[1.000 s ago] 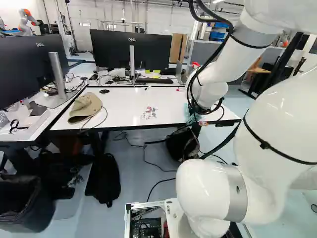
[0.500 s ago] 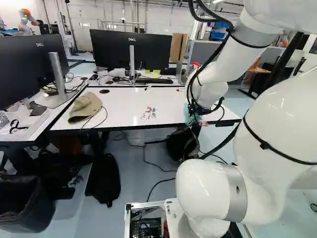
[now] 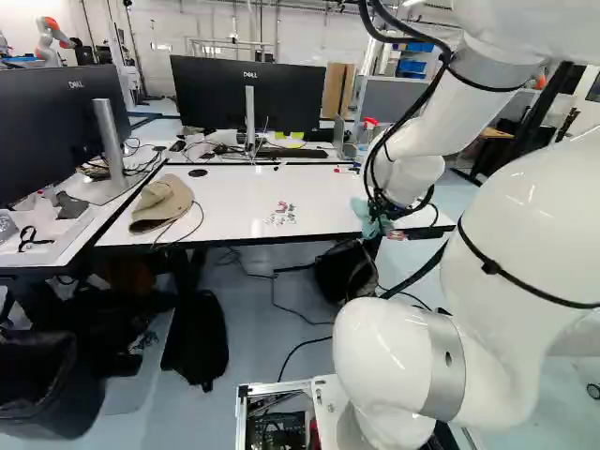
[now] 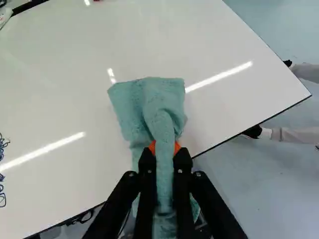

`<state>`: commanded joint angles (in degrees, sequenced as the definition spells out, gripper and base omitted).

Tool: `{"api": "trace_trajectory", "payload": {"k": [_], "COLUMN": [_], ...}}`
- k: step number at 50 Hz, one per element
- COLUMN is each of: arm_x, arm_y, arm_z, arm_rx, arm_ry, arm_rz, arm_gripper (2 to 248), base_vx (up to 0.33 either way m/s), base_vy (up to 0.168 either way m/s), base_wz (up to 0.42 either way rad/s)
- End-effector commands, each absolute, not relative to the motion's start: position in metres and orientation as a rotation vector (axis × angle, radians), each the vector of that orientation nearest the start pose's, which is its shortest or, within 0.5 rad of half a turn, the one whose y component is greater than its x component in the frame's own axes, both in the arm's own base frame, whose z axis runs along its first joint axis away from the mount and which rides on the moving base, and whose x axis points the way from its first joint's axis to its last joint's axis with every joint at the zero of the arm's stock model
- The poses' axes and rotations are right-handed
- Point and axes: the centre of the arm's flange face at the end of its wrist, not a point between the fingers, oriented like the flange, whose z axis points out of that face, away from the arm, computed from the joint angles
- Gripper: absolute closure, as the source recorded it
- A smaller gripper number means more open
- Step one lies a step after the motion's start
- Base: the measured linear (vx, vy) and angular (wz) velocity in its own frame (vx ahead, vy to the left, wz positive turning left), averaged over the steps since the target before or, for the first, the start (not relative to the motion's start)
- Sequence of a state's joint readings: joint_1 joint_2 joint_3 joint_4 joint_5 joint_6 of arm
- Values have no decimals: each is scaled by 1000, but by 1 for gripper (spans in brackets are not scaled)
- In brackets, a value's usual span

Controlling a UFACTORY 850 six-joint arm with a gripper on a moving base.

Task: Clean the table with the green towel

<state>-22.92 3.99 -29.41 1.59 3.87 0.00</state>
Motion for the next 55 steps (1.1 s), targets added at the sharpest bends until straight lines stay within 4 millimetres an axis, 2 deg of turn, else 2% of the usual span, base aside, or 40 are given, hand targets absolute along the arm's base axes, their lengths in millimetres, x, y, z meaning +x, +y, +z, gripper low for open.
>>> {"api": "trace_trajectory", "payload": {"k": [26, 55], "arm_x": [374, 428], "arm_y": [-196, -224], "arm_z": [409, 409], "arm_rx": [-3022, -3018], "arm_ry": [787, 787], "arm_rz": [-1026, -1046], "arm_gripper": [208, 208], "base_vx": [0, 0], "base_vy": [0, 0], "base_wz": [0, 0]}}
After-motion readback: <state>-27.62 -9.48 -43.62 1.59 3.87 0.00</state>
